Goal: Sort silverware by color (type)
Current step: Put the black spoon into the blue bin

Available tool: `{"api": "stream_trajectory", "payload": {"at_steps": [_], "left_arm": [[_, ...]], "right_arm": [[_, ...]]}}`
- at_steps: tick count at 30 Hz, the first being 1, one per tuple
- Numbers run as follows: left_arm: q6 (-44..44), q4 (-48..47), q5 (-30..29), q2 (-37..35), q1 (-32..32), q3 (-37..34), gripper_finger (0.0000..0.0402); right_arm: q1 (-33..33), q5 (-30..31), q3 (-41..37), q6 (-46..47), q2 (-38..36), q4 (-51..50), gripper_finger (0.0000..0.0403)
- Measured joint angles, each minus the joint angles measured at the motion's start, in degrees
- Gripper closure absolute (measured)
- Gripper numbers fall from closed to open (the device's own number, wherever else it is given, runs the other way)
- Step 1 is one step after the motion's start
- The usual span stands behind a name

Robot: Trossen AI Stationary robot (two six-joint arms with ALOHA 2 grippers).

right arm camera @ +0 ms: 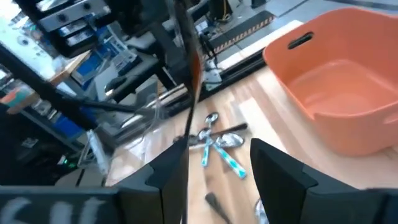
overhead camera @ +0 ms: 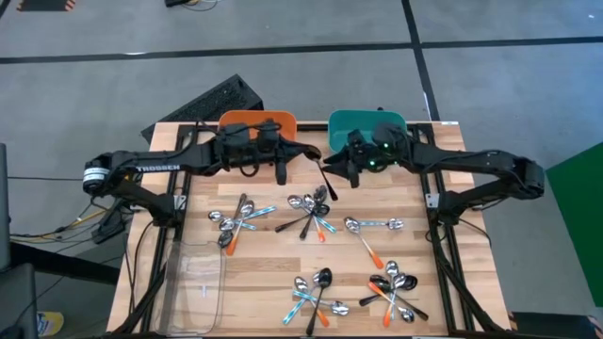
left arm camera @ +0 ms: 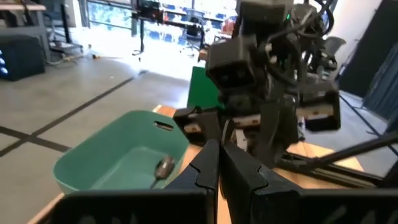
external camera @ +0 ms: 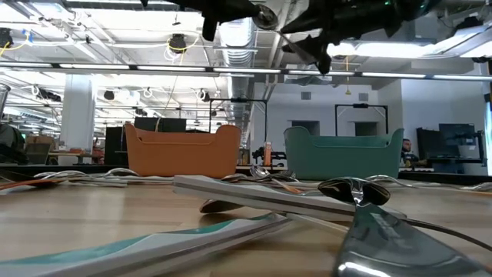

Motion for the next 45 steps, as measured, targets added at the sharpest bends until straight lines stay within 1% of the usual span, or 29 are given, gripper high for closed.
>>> {"api": "stream_trajectory", "payload": {"at_steps": [3, 4, 8, 10, 12, 15, 18, 19, 22, 24, 27, 30, 34, 37, 40, 43, 45], "left_arm": [[-0.2, 0.1, -0.3, 0.0, 0.6, 0.0, 0.0401], [-0.2, 0.1, -0.2, 0.0, 0.9, 0.0, 0.0401], [-0.6, -0.1, -0.6, 0.0, 1.5, 0.0, 0.0401], [-0.3, -0.1, -1.3, 0.0, 1.8, 0.0, 0.0401], [0.0, -0.2, -1.4, 0.0, 2.2, 0.0, 0.0401], [0.1, -0.9, -1.3, 0.0, 2.5, 0.0, 0.0401], [0.5, -2.6, -1.4, 0.0, 2.7, 0.0, 0.0401], [0.5, -3.1, -1.3, 0.0, 2.8, 0.0, 0.0401], [0.5, -3.5, -1.3, 0.0, 2.7, 0.0, 0.0401], [0.5, -3.3, -1.4, 0.0, 2.9, 0.0, 0.0401], [0.7, -3.2, -2.0, 0.0, 3.2, 0.0, 0.0401], [0.6, -2.8, -3.3, 0.0, 3.8, 0.0, 0.0401], [-0.2, -2.0, -2.1, 0.0, 4.7, 0.0, 0.0401], [-0.2, -1.9, -1.0, 0.0, 4.6, 0.0, 0.0401], [-0.2, -1.8, 0.1, 0.0, 4.6, 0.0, 0.0401], [-0.2, -1.8, 0.3, 0.0, 4.7, 0.0, 0.0401], [-0.2, -1.9, 0.3, 0.0, 4.7, 0.0, 0.0401]], "right_arm": [[-0.1, -1.9, 1.5, -0.5, 1.8, -0.1, 0.0213], [-0.1, -2.4, 2.1, -0.6, 2.3, 0.0, 0.0218], [0.0, -7.4, 4.2, -1.1, 4.8, 0.1, 0.0247], [-0.1, -7.6, 4.9, -1.0, 5.8, -0.1, 0.0257], [-0.7, -6.4, 5.1, -1.1, 6.1, -0.1, 0.0261], [-2.6, -4.7, 5.3, -1.2, 6.0, -0.3, 0.0254], [-5.3, -4.7, 5.3, -0.6, 5.2, -1.5, 0.0234], [-6.1, -5.0, 5.2, -0.4, 4.8, -1.6, 0.0227], [-7.5, -8.5, 5.3, -0.3, 4.0, -0.8, 0.0207], [-7.2, -9.7, 5.3, -0.1, 4.1, -0.6, 0.0201], [-5.5, -9.8, 5.3, -0.1, 5.6, -0.4, 0.0200], [-3.9, -9.2, 5.2, -0.1, 7.2, 1.0, 0.0203], [-2.4, -6.1, 5.3, 0.9, 9.3, 2.8, 0.0211], [-2.4, -5.8, 5.3, 1.7, 10.3, 3.5, 0.0224], [-2.6, -4.3, 5.3, 2.4, 10.7, 3.4, 0.0247], [-2.7, -3.6, 5.3, 2.4, 10.7, 3.5, 0.0288], [-3.0, -3.6, 5.3, 2.1, 10.7, 3.5, 0.0331]]}}
